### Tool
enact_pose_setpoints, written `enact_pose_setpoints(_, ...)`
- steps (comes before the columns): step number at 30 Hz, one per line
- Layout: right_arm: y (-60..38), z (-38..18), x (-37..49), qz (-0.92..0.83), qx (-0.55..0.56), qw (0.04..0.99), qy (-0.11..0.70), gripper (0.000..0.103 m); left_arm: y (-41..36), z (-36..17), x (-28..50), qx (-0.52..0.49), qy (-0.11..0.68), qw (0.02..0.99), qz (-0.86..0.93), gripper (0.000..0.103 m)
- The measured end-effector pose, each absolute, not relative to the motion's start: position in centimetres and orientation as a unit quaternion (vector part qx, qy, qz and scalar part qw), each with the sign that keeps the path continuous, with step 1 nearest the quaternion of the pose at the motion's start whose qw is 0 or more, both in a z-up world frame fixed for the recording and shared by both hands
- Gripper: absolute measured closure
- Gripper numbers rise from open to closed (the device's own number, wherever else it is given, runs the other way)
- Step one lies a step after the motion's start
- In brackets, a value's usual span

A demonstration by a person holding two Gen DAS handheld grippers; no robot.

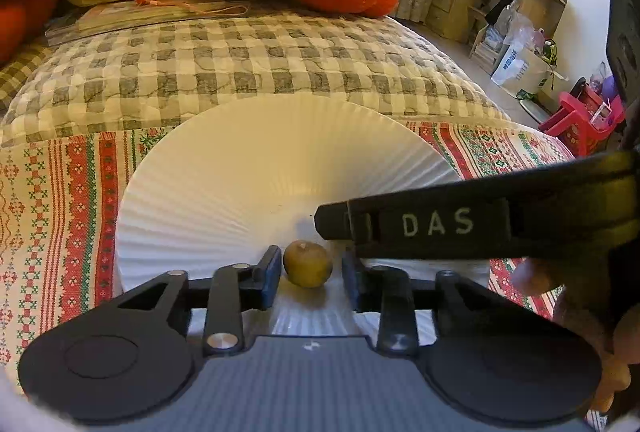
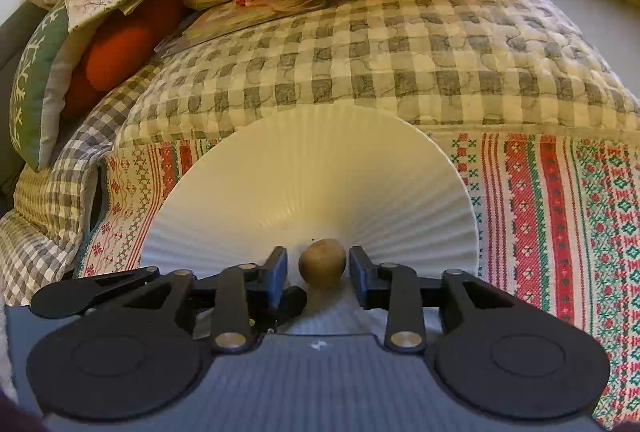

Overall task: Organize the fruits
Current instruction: 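Open both tools to release the small fruits on the plate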

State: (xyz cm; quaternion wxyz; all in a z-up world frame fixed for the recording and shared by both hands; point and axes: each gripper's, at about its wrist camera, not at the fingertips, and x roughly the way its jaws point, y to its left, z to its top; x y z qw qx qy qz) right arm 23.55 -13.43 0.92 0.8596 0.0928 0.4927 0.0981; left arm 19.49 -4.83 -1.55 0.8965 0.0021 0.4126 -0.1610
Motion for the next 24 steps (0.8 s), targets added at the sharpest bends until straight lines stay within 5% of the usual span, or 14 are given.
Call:
enact_pose_setpoints(3,-13.9,1.3,23.3,0.095,0.094,0.863,0.488,0.054,-4.7,-1.2,19.1,0.005,0.411,0.897,-0.161,0.066)
enact_pose_setpoints(16,-14.1,5.2,20.2,0.089,0.075,0.885,0.451,0.015,-3.5,1.1,15.7,0.018,0.4,0.902,-0.164,0.035)
enact_pose_setpoints(22,-13.8,6.6,17.7,0.086,0.056,0.897,0.43,0.006,-2.9,1.9,13.9,0.036,0.405,0.899,-0.163,0.032)
enact_pose_setpoints(24,-13.8,6.9,16.7,0.082,0.046,0.901,0.424,0.005,-2.7,2.0,13.2,0.039,0.405,0.899,-0.161,0.023)
